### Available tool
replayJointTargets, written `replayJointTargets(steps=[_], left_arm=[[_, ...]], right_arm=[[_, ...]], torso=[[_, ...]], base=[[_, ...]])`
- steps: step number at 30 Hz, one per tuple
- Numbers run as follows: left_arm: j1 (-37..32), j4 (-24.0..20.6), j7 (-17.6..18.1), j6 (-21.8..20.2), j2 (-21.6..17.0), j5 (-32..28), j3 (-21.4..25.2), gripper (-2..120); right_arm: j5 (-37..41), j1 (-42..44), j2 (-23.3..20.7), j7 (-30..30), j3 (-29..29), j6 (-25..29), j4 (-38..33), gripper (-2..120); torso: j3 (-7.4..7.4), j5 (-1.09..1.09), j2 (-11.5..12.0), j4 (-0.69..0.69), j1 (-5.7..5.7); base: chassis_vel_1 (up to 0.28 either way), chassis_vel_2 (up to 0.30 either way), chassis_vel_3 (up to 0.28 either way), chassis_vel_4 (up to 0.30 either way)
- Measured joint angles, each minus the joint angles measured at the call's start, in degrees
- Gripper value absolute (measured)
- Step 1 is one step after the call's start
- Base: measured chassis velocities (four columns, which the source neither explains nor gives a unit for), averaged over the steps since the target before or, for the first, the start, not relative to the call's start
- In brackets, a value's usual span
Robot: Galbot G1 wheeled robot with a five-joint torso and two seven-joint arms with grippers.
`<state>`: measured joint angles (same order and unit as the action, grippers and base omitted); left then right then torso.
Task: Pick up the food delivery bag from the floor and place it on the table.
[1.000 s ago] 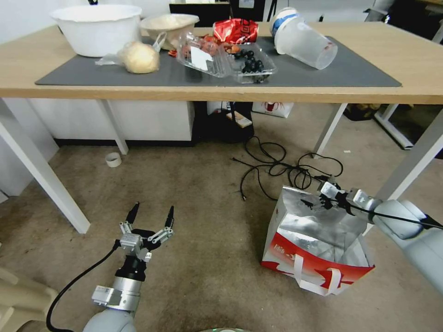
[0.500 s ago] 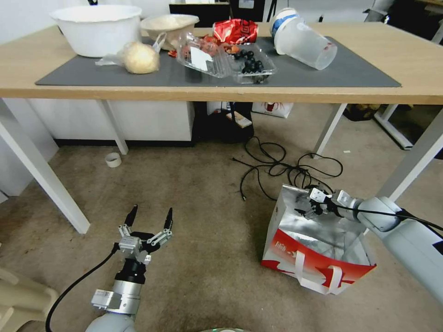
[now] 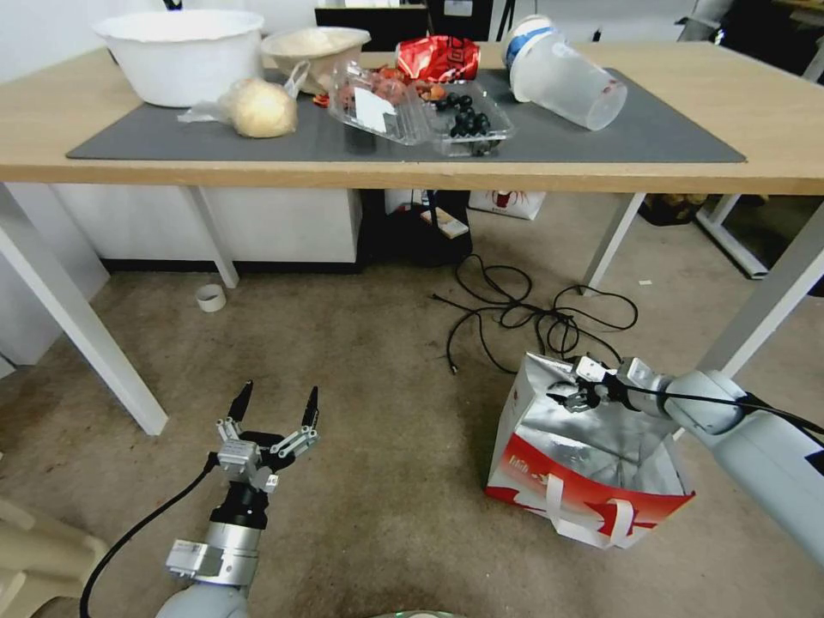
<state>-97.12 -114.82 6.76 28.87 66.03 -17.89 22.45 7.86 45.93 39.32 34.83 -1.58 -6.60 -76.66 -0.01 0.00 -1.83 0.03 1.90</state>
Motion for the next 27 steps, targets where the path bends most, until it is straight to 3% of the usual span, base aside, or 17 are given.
replayJointTargets(steps=[12,14,16,27], left_arm=[[-0.20,-0.51,-0.13,0.04,-0.63,-0.12,-0.12,100],[-0.23,-0.52,-0.14,0.04,-0.63,-0.13,-0.13,100],[-0.42,-0.69,-0.16,0.09,-0.62,-0.16,-0.17,100],[-0.90,-2.14,0.49,-0.10,-0.63,0.72,0.82,100]], right_arm=[[2.60,3.19,-1.28,-0.68,-3.41,-0.61,-1.50,18],[2.71,3.36,-1.34,-0.71,-3.62,-0.64,-1.60,15],[3.28,4.47,-1.63,-0.98,-4.76,-0.81,-2.43,4],[8.50,7.53,-2.65,-1.55,-7.65,-0.16,-5.60,0]], torso=[[0.00,0.01,-0.01,0.00,0.00],[0.00,0.01,-0.01,0.00,0.00],[0.00,0.01,-0.01,0.00,0.00],[0.00,0.01,-0.01,0.02,0.00]], base=[[0.000,0.000,0.000,0.000],[0.000,0.000,0.000,0.000],[0.000,0.000,0.000,0.000],[0.000,0.000,0.000,0.000]])
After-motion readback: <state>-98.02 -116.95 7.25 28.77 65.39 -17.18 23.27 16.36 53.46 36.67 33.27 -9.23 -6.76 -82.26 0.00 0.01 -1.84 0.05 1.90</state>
